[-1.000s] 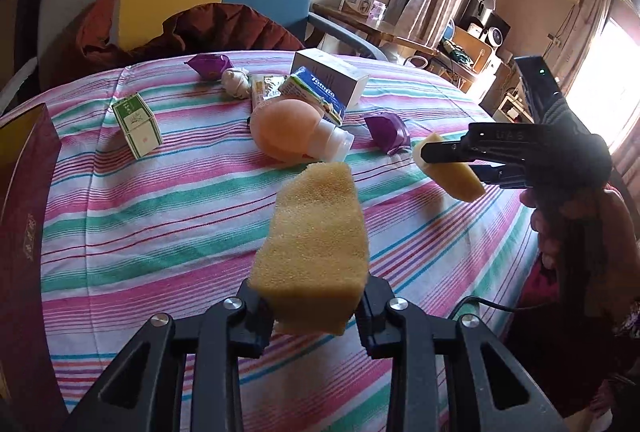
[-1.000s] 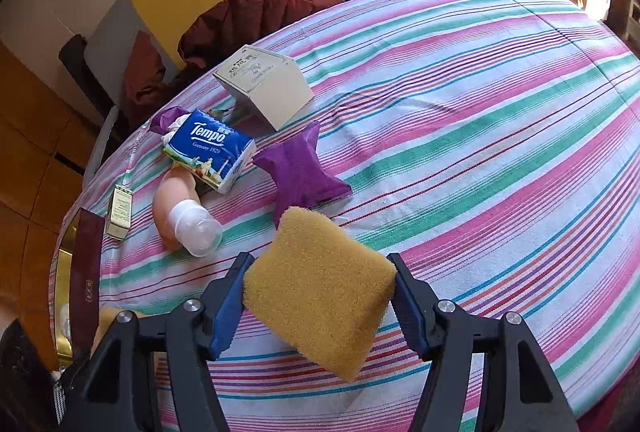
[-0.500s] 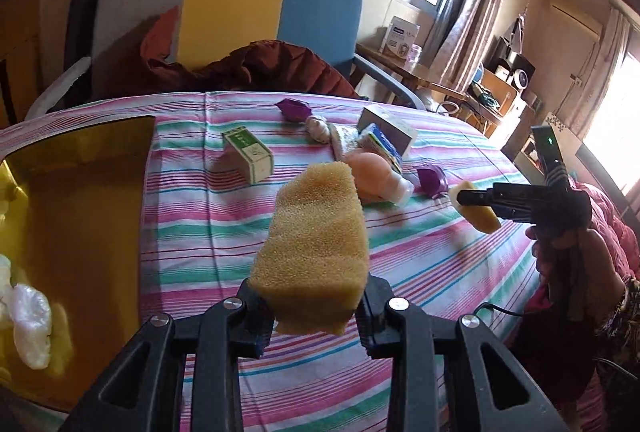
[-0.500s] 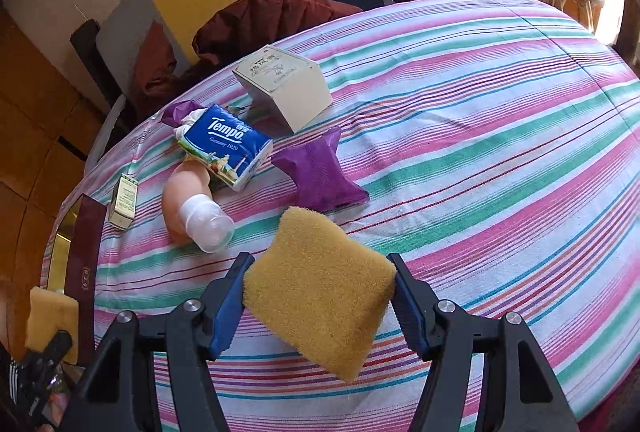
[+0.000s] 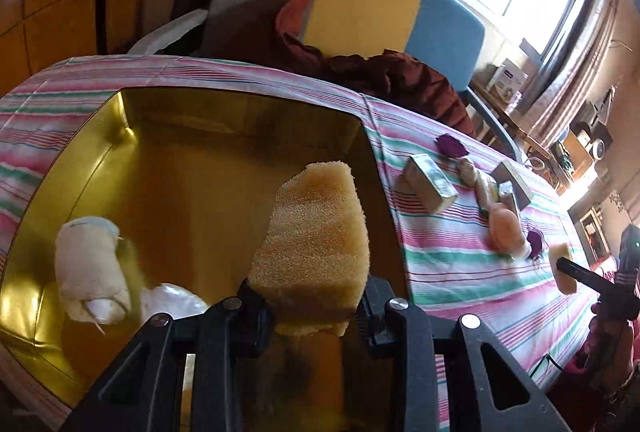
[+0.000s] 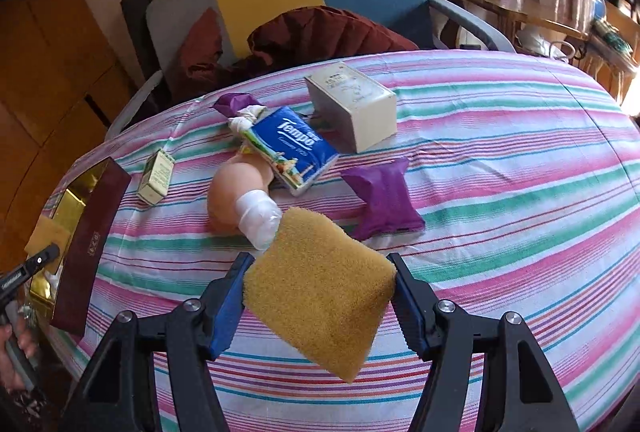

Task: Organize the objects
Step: 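Carry both yellow sponges to the gold tray and open both tools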

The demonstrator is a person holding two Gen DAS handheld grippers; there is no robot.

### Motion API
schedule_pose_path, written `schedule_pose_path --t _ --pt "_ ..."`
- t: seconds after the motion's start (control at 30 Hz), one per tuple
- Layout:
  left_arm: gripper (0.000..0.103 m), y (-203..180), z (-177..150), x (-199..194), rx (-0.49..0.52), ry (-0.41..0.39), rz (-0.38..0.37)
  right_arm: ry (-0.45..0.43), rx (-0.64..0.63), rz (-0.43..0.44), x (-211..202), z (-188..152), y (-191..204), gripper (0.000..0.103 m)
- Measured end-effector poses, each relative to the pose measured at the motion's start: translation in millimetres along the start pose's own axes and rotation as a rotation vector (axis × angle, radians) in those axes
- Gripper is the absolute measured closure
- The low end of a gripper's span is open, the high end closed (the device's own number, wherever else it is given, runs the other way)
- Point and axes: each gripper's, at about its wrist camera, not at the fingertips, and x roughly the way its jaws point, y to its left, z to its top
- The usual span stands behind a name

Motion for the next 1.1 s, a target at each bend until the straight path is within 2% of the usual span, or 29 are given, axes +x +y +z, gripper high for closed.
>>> schedule_pose_path --t 0.13,0.33,0.4,0.47,0.53,0.6,0.7,0.77,0.83,0.93,1.1 --pt "0.07 30.3 7.9 1.7 -0.052 -0.001 0.04 -0.023 -0.003 0.032 -4.2 -1.7 14.7 0.036" --pt "0.07 69.7 18.6 9.2 -0.13 0.006 0.07 -0.038 -0.005 0.15 -4.8 -9.6 60.9 0.036" --pt "0.068 79.3 21.1 13.4 -0.151 0.013 0.091 -0.03 -0.03 0.189 -1.5 -12.5 82.4 0.036" --pt "0.057 87.1 24.0 17.6 -0.167 0.027 0.114 -0.023 -0.056 0.226 0.9 -15.2 104.1 0.036" --pt "0.057 93.5 27.2 17.4 -0.192 0.031 0.128 -0.017 -0.092 0.256 2.2 -16.9 126.1 0.036" --pt "0.057 102.6 26.1 8.8 -0.239 0.003 0.104 -0.015 -0.131 0.28 1.4 -19.0 147.2 0.036" --pt "0.054 113.3 18.6 -15.3 -0.317 -0.084 0.049 -0.006 -0.183 0.321 1.1 -22.2 175.3 0.036" --pt "0.05 117.2 11.2 -30.8 -0.36 -0.136 0.056 0.009 -0.212 0.341 2.9 -23.5 195.4 0.036" --pt "0.05 123.7 0.4 -42.3 -0.424 -0.168 0.093 0.026 -0.238 0.363 7.2 -24.1 215.0 0.036" --pt "0.049 136.9 -7.6 -46.5 -0.528 -0.17 0.113 0.044 -0.29 0.39 14.5 -25.5 246.0 0.036" --pt "0.049 141.5 -9.3 -49.1 -0.554 -0.15 0.124 0.092 -0.38 0.388 32.5 -28.8 294.5 0.036"
